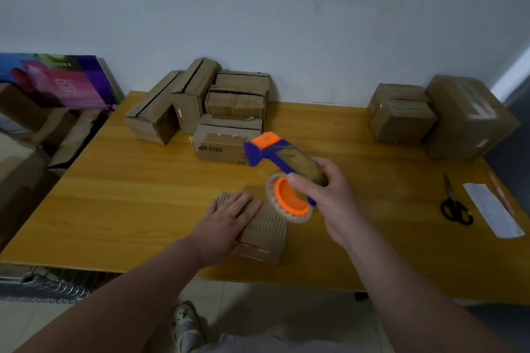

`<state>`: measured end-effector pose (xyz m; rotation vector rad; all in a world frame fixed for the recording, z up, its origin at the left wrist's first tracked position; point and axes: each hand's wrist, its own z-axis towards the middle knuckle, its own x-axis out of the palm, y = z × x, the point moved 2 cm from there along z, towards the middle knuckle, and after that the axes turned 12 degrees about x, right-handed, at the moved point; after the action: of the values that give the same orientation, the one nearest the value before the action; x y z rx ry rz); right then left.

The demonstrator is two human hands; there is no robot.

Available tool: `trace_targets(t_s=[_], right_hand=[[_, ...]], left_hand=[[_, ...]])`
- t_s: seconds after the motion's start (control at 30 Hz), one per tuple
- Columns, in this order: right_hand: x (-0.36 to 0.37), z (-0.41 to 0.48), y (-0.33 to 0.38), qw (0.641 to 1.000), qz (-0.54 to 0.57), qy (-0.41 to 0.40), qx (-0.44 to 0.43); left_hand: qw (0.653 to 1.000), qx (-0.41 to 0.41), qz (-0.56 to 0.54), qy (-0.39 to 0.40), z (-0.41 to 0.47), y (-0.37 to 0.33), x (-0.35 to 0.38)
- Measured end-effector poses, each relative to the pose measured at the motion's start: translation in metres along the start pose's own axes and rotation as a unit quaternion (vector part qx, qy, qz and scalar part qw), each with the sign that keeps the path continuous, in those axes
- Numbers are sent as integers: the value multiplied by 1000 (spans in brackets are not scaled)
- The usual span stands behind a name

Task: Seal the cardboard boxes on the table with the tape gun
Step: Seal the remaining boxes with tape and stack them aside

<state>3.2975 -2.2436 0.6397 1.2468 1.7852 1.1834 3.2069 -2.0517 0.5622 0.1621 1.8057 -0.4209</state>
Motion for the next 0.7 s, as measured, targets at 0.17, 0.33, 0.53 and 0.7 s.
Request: trace_targets(t_s=[0.17,0.33,0.53,0.7], right_hand=[[19,4,-19,997,-59,46,-24],[20,3,-18,992,-96,76,-43],[27,-2,-23,977,-191,56,-83],[22,-5,-28,956,-269,24,-112]], left_hand=[[1000,2,6,16,3,3,2],[998,15,60,6,1,2,-2],[998,25,52,0,3,8,9],[999,3,21,-27,2,3,5]])
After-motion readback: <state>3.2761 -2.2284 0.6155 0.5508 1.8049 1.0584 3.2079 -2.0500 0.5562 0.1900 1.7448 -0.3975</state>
